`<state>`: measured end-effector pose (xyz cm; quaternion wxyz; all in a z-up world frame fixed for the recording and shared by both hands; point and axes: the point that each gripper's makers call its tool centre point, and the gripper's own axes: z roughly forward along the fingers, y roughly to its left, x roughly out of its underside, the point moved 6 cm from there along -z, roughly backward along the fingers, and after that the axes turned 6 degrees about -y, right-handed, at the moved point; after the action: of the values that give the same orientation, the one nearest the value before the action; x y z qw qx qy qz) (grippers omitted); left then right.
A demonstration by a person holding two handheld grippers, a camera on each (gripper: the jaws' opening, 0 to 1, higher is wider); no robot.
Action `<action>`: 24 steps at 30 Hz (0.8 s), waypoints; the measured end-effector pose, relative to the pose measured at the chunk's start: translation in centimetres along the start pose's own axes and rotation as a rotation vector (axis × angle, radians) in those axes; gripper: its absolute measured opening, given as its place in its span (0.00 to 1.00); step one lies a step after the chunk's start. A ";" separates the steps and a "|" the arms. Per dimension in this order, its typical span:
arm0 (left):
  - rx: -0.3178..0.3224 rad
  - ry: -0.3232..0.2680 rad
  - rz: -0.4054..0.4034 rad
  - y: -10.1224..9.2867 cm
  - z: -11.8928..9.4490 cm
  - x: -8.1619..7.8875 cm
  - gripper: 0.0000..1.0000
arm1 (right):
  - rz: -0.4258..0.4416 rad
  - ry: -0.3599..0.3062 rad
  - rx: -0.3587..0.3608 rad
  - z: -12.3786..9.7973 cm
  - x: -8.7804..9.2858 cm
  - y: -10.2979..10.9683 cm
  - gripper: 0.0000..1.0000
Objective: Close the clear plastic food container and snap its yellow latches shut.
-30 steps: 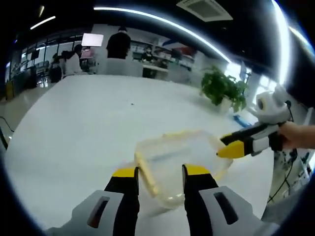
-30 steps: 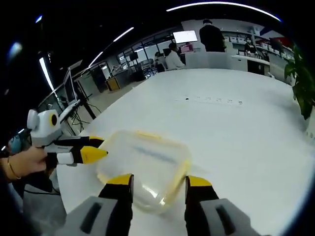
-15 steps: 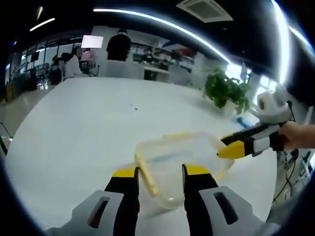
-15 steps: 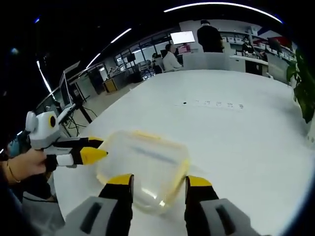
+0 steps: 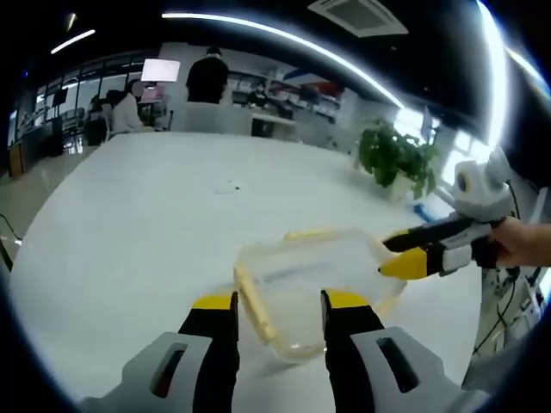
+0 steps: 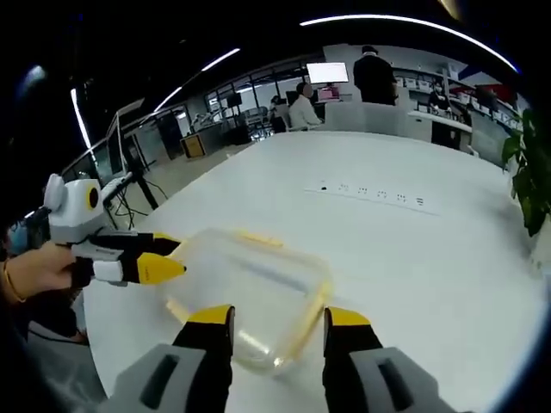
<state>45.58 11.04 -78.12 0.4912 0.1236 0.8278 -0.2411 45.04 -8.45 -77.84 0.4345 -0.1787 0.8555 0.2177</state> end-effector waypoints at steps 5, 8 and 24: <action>-0.018 -0.018 0.033 0.3 -1.1 -0.4 0.46 | -0.012 -0.013 -0.001 -1.1 0.2 0.5 0.42; -0.026 -0.023 0.038 0.3 -1.9 -0.4 0.45 | -0.022 -0.015 -0.003 -1.7 0.4 0.9 0.42; -0.026 -0.076 0.125 -1.7 -8.1 -0.1 0.60 | 0.010 -0.111 0.007 -5.7 0.9 3.2 0.55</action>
<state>38.74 13.82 -74.34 0.5380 0.1596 0.8022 -0.2037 39.20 -8.86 -74.88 0.4806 -0.1604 0.8318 0.2266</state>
